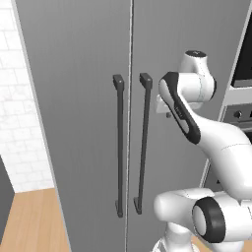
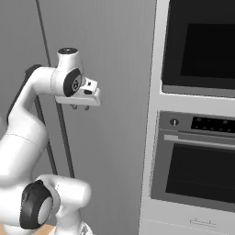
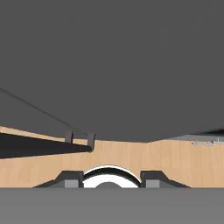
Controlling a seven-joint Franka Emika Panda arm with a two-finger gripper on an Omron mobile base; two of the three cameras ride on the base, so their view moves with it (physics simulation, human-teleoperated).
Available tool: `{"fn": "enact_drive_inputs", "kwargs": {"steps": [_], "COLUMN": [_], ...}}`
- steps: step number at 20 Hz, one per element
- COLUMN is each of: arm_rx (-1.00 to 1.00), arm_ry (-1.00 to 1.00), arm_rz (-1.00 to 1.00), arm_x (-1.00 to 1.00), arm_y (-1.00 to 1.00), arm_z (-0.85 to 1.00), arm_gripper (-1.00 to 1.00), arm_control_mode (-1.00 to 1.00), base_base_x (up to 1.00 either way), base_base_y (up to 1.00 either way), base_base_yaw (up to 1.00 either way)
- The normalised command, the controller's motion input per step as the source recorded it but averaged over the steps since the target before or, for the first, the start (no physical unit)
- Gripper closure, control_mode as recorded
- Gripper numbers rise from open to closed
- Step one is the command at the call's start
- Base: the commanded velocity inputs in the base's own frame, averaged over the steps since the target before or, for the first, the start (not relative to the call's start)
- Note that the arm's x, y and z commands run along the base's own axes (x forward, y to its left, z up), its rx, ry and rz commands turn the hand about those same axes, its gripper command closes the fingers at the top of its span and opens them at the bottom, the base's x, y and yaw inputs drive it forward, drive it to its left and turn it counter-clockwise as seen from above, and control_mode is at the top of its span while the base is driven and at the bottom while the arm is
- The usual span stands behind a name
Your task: Take the strawberry from the fridge and place it on top of the pancake, located on the dining counter.
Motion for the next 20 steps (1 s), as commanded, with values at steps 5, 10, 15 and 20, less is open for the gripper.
{"fn": "enact_drive_inputs", "kwargs": {"steps": [5,10,15,20], "arm_rx": [0.0,0.0,0.0,0.0], "arm_ry": [-0.09,-0.3,-0.19,-0.13], "arm_rz": [0.0,0.0,0.0,0.0], "arm_x": [-0.42,-0.79,-0.61,-0.47], "arm_y": [0.0,0.01,0.0,0.0], "arm_z": [0.0,0.1,0.29,0.31], "arm_gripper": [-1.0,-1.0,-1.0,-1.0], "arm_control_mode": [-1.0,-1.0,-1.0,-1.0], "base_base_x": [0.0,0.0,0.0,0.0], "base_base_y": [0.0,0.0,0.0,0.0], "base_base_yaw": [0.0,0.0,0.0,0.0]}}
